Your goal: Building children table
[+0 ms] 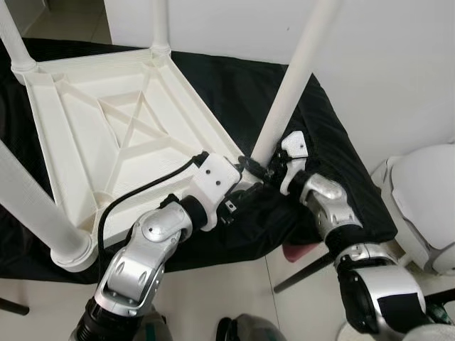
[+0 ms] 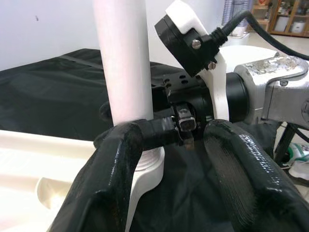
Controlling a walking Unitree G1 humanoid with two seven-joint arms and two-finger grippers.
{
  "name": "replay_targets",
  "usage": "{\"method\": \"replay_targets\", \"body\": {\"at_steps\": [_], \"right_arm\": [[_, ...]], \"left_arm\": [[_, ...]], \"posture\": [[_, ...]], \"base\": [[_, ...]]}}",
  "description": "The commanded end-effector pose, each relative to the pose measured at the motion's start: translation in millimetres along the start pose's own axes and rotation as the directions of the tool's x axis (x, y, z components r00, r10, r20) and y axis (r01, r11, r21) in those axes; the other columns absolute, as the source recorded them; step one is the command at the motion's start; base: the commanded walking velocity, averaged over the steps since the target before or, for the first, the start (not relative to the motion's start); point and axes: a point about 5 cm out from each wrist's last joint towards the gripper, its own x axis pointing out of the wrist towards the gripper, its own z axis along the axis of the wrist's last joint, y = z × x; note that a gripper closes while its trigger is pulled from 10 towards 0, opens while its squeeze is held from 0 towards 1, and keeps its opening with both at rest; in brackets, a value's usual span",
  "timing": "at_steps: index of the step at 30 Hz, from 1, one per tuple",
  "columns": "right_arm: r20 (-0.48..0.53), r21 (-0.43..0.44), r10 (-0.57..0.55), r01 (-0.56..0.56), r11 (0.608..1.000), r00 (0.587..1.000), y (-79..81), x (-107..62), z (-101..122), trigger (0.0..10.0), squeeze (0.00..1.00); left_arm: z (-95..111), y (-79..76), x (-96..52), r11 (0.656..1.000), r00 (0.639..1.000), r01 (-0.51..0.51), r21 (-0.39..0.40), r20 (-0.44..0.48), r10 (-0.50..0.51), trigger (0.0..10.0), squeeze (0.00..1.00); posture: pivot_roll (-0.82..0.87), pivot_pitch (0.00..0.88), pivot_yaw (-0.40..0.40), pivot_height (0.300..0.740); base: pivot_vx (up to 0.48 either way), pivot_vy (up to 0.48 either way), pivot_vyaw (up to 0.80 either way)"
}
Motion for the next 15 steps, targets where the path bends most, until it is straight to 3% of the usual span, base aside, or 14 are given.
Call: {"method": "replay_targets", "body": {"at_steps": [1, 7, 11, 12, 13, 14, 15], "right_arm": [[-0.033, -0.016, 0.033, -0.033, 0.999, 0.999, 7.9, -2.3, -8, 0.0, 0.00], [0.003, -0.029, -0.019, 0.019, 0.999, 1.000, 16.0, -6.7, -3, 0.0, 0.00], [0.040, -0.015, -0.129, 0.130, 0.991, 0.991, 29.3, -9.2, 7, 0.0, 0.00], [0.030, -0.001, -0.211, 0.211, 0.977, 0.977, 30.4, -8.8, 7, 0.0, 0.00], [0.030, -0.001, -0.211, 0.211, 0.977, 0.977, 30.4, -8.8, 7, 0.0, 0.00], [0.011, 0.029, -0.319, 0.319, 0.947, 0.948, 28.7, -8.2, 6, 0.0, 0.00], [0.011, 0.029, -0.319, 0.319, 0.947, 0.948, 28.7, -8.2, 6, 0.0, 0.00]], "left_arm": [[3, -1.0, 0.3, 1.000, 1.000, -0.020, -0.003, 0.011, 0.020, 10.0, 0.00], [2, -1.7, 0.8, 1.000, 1.000, -0.011, -0.006, 0.012, 0.011, 10.0, 0.00], [3, -1.8, 1.6, 1.000, 1.000, 0.000, -0.007, 0.012, 0.000, 10.0, 0.00], [3, -2.1, 2.1, 1.000, 1.000, 0.004, -0.007, 0.012, -0.004, 10.0, 0.00], [3, -2.1, 2.1, 1.000, 1.000, 0.004, -0.007, 0.012, -0.004, 10.0, 0.00], [3, -2.7, 2.8, 1.000, 1.000, 0.008, -0.008, 0.013, -0.008, 10.0, 0.00], [3, -2.7, 2.8, 1.000, 1.000, 0.008, -0.008, 0.013, -0.008, 10.0, 0.00]], "posture": [[0.01, 0.025, -0.117, 0.740], [0.00, 0.027, -0.111, 0.740], [-0.01, 0.027, -0.105, 0.740], [-0.02, 0.028, -0.101, 0.740], [-0.02, 0.028, -0.101, 0.740], [-0.02, 0.028, -0.100, 0.740], [-0.02, 0.028, -0.100, 0.740]], "base": [[0.000, 0.000, 0.00], [0.000, 0.000, 0.00], [0.000, 0.000, 0.00], [0.000, 0.000, 0.00], [0.000, 0.000, 0.00], [0.000, 0.000, 0.00], [0.000, 0.000, 0.00]]}}
